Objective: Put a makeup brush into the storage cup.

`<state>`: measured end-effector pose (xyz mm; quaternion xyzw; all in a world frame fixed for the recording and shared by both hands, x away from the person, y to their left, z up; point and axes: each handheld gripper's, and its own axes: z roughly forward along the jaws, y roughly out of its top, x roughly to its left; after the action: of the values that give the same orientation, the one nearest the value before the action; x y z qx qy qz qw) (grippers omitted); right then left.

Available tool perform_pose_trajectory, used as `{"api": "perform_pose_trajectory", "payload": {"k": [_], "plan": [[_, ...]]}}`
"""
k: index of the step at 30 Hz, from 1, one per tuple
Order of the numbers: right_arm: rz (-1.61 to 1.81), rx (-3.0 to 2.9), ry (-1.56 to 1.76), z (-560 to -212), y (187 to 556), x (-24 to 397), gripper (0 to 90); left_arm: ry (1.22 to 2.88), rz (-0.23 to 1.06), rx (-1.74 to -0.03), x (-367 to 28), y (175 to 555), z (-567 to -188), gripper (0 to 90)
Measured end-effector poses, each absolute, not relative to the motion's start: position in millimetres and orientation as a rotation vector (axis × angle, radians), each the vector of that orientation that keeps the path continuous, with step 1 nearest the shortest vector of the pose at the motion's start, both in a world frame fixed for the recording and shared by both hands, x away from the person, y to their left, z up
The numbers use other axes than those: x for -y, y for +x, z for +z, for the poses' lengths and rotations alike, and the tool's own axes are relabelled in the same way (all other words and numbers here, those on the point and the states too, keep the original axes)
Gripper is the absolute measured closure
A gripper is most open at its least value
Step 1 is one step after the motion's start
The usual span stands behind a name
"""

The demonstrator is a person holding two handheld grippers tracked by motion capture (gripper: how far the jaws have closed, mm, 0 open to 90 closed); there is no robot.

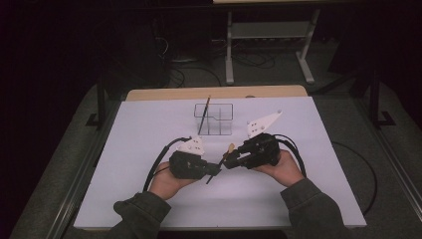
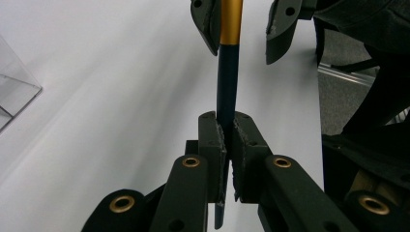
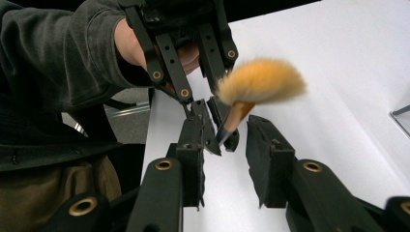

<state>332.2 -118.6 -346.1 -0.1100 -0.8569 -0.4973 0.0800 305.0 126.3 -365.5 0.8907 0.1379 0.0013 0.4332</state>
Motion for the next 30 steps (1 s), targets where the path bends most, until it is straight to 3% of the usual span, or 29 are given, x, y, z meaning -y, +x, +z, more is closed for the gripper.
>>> {"api": "perform_pose_trajectory", "payload": {"k": [14, 22, 30], "plan": [[-1.489, 2.541, -0.342, -347.6, 334.7, 117.0, 81.4, 2.216, -0.004, -0.340, -120.3, 304.4, -366.3, 83.9], [-1.493, 2.531, -0.325, -347.5, 336.7, 115.9, 82.7, 2.215, -0.005, -0.341, -119.9, 304.1, -366.3, 82.9], [-1.461, 2.569, -0.323, -343.2, 337.0, 116.3, 82.9, 2.228, 0.013, -0.356, -123.7, 303.3, -366.0, 72.8]]}}
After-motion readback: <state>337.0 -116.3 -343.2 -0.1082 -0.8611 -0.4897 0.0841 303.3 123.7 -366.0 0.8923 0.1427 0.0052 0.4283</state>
